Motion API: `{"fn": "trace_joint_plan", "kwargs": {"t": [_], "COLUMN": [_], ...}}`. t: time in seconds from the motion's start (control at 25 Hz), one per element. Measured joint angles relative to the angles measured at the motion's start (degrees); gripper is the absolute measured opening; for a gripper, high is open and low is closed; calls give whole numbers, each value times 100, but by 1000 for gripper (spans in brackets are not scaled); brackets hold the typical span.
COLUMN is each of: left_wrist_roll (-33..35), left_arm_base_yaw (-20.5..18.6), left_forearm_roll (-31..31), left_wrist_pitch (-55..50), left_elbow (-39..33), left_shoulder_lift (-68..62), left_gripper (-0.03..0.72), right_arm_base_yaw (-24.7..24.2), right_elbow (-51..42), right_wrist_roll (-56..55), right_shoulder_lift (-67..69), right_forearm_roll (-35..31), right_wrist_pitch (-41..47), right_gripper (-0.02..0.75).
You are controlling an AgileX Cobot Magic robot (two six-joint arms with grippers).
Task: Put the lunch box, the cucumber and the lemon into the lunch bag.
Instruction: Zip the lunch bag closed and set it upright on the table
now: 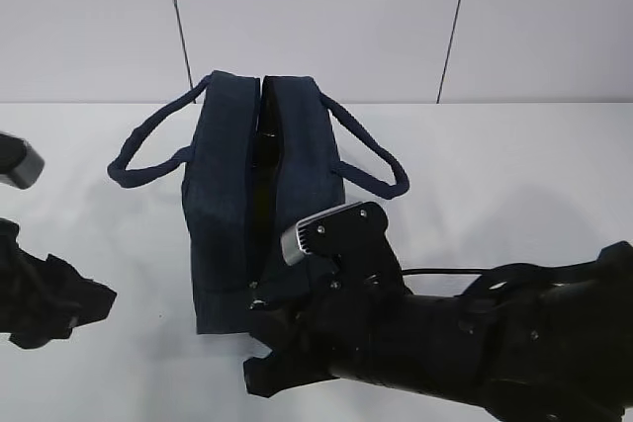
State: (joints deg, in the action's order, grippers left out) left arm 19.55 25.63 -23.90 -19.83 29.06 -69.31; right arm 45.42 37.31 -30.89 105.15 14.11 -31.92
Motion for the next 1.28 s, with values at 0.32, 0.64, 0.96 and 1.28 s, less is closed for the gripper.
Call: {"fn": "trace_joint_plan", "kwargs": {"t": [0.32, 0.64, 0.96, 1.28], "left_wrist_roll": [112, 321, 378, 385], "left_arm_base_yaw": [250, 853, 1285, 1490], "left_forearm_roll": [-176, -187, -197, -197], "left_wrist_pitch": [120, 749, 1600, 2207], "left_elbow": [0, 0, 0, 0], "left_shoulder_lift": [-300, -548, -1161, -1349], "left_gripper": [456, 456, 456, 456], "right_arm_base_yaw": [0, 0, 0, 0], "right_elbow": [0, 0, 0, 0], "right_wrist_roll": [-234, -422, -462, -474], "right_shoulder_lift": [-70, -213, -384, -540], "right_forearm_roll": [-22, -22, -32, -173], "right_wrist_pitch": [18, 38, 149, 246], "right_gripper": [-13, -13, -13, -13]}}
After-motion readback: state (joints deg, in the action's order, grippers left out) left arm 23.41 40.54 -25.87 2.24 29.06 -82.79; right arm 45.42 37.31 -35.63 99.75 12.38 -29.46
